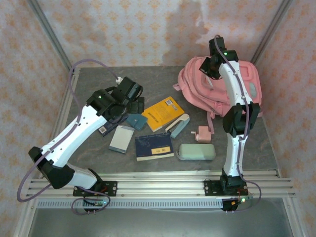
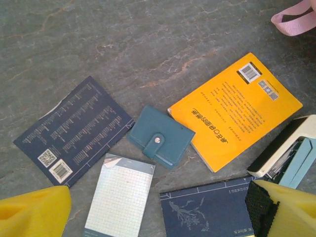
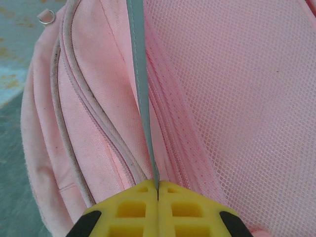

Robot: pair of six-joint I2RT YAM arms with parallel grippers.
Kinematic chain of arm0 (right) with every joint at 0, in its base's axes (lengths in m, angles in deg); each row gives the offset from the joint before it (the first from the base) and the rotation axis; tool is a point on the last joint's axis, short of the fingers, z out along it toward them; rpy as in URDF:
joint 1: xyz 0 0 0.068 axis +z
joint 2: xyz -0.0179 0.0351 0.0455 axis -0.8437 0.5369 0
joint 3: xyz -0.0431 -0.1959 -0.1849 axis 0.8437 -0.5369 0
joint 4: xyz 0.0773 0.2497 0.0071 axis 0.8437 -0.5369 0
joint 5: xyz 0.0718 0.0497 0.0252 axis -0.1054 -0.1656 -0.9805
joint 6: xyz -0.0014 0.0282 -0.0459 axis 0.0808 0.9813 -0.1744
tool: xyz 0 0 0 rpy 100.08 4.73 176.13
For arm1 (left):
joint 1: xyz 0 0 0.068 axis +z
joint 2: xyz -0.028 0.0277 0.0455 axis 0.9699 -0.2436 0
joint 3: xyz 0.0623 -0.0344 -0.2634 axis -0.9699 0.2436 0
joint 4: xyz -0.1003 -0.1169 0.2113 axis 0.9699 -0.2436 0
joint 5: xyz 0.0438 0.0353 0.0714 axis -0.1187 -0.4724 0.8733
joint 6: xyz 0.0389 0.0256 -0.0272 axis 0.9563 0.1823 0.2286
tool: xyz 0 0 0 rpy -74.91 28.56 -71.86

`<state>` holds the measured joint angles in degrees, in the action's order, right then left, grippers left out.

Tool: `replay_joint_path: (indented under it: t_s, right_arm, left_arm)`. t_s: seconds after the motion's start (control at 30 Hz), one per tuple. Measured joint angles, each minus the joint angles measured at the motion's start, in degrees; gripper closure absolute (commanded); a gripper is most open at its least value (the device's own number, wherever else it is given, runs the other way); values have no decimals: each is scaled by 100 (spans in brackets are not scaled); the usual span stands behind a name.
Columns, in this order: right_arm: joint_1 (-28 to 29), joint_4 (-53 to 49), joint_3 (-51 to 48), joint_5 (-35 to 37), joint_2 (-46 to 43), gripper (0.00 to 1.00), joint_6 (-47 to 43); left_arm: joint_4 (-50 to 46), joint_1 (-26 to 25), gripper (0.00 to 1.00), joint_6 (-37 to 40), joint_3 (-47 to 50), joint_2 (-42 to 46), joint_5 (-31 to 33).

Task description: Pack books, pencil case, and school supplies into a backpack

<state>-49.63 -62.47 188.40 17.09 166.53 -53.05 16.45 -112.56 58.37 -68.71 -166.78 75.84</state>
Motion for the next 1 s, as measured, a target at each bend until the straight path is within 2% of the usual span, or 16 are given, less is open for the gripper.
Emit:
replay_joint_path:
  t_s: [0.27,0.47,0.7,0.9,1.0]
  right_arm:
    - [289,120,-402,-446,-531,100,625]
    - [713,66,-385,-507,-634,100,1040]
    - [1491,-452,391,-603,-356,100,1165]
    - [1989,-236,343,-1075,4,100,1259]
    - [2149,50,-9,-1263,155,100,1432]
  left_arm:
    - [-151,2,8,0,-151,387,317]
    - [-149,81,8,-2,-162,820,289]
    - [33,286,8,-63,98,813,-160]
    - [210,616,8,-350,540,804,-553]
    - [334,673,8,-472,704,772,-750]
